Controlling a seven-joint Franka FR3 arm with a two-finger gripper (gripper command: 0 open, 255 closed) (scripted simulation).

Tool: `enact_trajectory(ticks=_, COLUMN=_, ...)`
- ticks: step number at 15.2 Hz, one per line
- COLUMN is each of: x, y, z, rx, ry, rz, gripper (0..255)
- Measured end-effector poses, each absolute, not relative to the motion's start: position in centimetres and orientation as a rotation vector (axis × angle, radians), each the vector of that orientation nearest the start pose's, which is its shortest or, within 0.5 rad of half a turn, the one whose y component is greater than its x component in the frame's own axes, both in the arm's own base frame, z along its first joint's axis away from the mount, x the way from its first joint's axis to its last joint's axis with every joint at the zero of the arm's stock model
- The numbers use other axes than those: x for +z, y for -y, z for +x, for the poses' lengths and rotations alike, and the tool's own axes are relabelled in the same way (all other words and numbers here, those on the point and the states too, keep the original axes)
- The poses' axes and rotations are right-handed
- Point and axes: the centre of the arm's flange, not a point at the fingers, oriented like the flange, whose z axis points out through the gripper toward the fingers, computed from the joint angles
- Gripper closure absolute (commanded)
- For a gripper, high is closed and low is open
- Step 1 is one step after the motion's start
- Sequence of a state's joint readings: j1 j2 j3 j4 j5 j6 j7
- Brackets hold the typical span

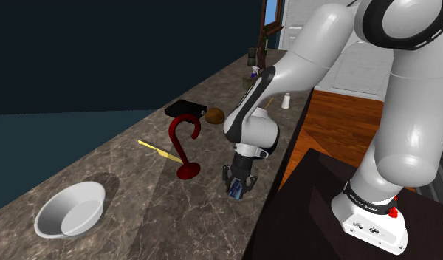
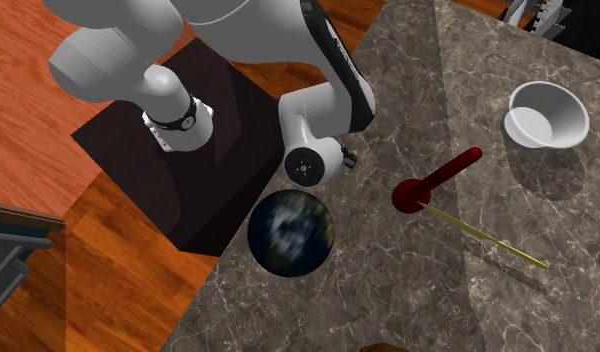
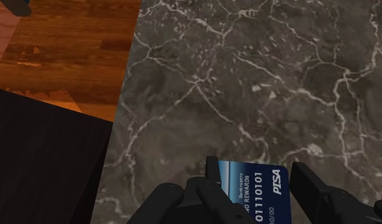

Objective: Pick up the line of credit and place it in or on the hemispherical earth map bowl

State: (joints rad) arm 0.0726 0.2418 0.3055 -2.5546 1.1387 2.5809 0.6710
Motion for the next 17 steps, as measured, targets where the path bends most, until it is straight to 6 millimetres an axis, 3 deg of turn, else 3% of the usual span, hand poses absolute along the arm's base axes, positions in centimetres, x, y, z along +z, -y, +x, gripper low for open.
enact_trajectory(ticks=17, x=25.3, y=-14.7, z=39.1, rx=0.63, ry=-1.691, rz=-2.11, gripper=255)
